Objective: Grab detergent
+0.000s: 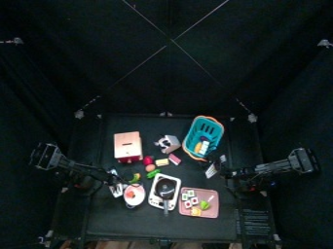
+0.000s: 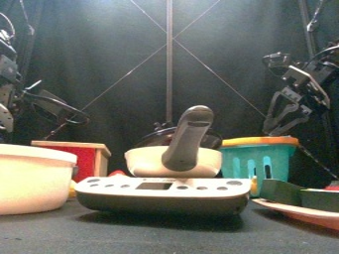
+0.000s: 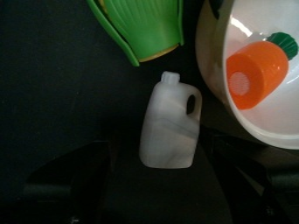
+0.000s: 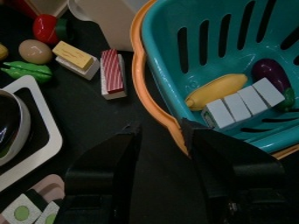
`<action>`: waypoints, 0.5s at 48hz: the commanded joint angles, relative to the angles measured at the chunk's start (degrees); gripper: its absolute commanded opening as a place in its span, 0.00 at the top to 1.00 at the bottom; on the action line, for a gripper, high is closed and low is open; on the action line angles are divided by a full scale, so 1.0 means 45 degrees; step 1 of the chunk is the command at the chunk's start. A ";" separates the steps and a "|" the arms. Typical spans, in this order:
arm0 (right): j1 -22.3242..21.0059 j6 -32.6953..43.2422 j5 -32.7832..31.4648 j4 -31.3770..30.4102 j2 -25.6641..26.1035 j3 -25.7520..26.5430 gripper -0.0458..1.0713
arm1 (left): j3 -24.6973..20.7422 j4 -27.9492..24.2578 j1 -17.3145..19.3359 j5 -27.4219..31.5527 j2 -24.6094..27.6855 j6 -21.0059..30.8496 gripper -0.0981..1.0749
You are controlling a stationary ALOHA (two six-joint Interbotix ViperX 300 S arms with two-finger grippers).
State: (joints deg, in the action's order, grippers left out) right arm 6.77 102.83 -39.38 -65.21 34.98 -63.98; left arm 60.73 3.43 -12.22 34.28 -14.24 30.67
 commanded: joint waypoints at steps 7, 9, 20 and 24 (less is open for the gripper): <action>-0.0078 0.0020 -0.0020 0.0039 -0.0078 0.0156 0.25 | -0.0156 -0.0195 -0.0020 -0.0059 0.0020 0.0020 0.06; -0.0098 0.0020 0.0000 0.0039 -0.0078 0.0156 0.25 | -0.0156 -0.0234 -0.0020 -0.0039 0.0020 0.0039 0.06; -0.0078 0.0020 0.0000 0.0039 -0.0098 0.0156 0.25 | -0.0215 -0.0352 -0.0020 -0.0059 0.0020 0.0039 0.18; -0.0078 0.0020 0.0000 0.0039 -0.0098 0.0156 0.25 | -0.0215 -0.0352 -0.0020 -0.0059 0.0020 0.0039 0.21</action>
State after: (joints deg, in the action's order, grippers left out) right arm 6.77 102.83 -39.38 -65.21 34.98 -63.98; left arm 60.82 2.02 -12.22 34.28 -14.06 30.67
